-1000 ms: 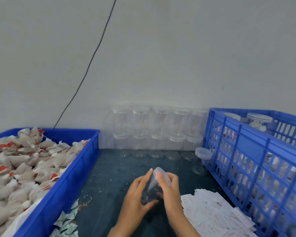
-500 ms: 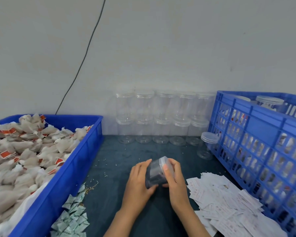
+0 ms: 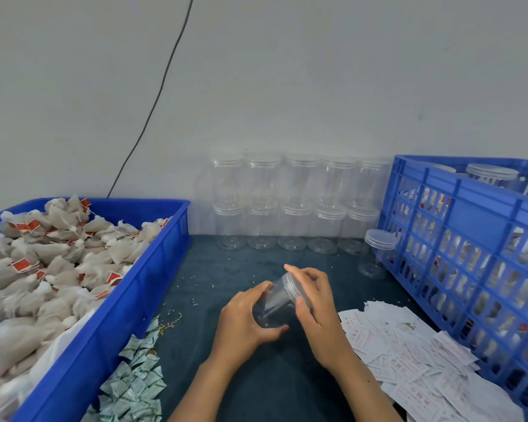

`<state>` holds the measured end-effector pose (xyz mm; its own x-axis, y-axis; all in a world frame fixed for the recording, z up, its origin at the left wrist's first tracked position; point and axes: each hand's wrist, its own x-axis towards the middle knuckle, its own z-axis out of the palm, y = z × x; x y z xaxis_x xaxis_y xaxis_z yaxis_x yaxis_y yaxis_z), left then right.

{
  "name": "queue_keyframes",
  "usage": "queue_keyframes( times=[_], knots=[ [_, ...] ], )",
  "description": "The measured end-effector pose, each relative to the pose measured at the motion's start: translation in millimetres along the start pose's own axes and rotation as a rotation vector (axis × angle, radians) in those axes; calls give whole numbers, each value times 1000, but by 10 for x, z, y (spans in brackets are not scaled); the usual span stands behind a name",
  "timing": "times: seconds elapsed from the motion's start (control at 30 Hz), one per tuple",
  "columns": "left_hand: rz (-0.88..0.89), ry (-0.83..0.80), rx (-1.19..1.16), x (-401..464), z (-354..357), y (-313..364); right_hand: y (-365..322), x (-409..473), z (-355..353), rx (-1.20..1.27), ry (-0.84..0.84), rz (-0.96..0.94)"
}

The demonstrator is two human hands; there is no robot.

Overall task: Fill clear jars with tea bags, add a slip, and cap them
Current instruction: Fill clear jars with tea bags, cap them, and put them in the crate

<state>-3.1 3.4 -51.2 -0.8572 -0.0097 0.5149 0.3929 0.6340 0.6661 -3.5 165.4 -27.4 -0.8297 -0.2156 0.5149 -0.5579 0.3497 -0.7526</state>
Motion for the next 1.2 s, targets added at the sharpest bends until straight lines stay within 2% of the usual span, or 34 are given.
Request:
queue_keyframes(
  times=[0.1,0.3,0.43,0.5,0.6,0.67,0.8,1.0,1.2],
  knots=[
    [35,26,28,-11,5,10,3,-37,17,10,30,-39],
    [151,53,130,-15,-1,36,1,17,8,37,172,182],
    [165,36,163,-29,-18,55,20,-16,17,195,79,139],
    [165,42,152,-31,-23,61,28,-21,36,167,80,141],
    [162,46,150,-22,-25,59,87,1,45,85,143,241],
    [160,38,163,-16,-22,55,106,11,28,170,160,288],
    [153,24,196,-8,-16,55,103,3,-20,332,95,222],
    [162,-4,217,-20,-18,71,176,2,72,186,122,315],
    [86,43,100,-15,-37,64,130,19,-107,331,-22,169]
  ],
)
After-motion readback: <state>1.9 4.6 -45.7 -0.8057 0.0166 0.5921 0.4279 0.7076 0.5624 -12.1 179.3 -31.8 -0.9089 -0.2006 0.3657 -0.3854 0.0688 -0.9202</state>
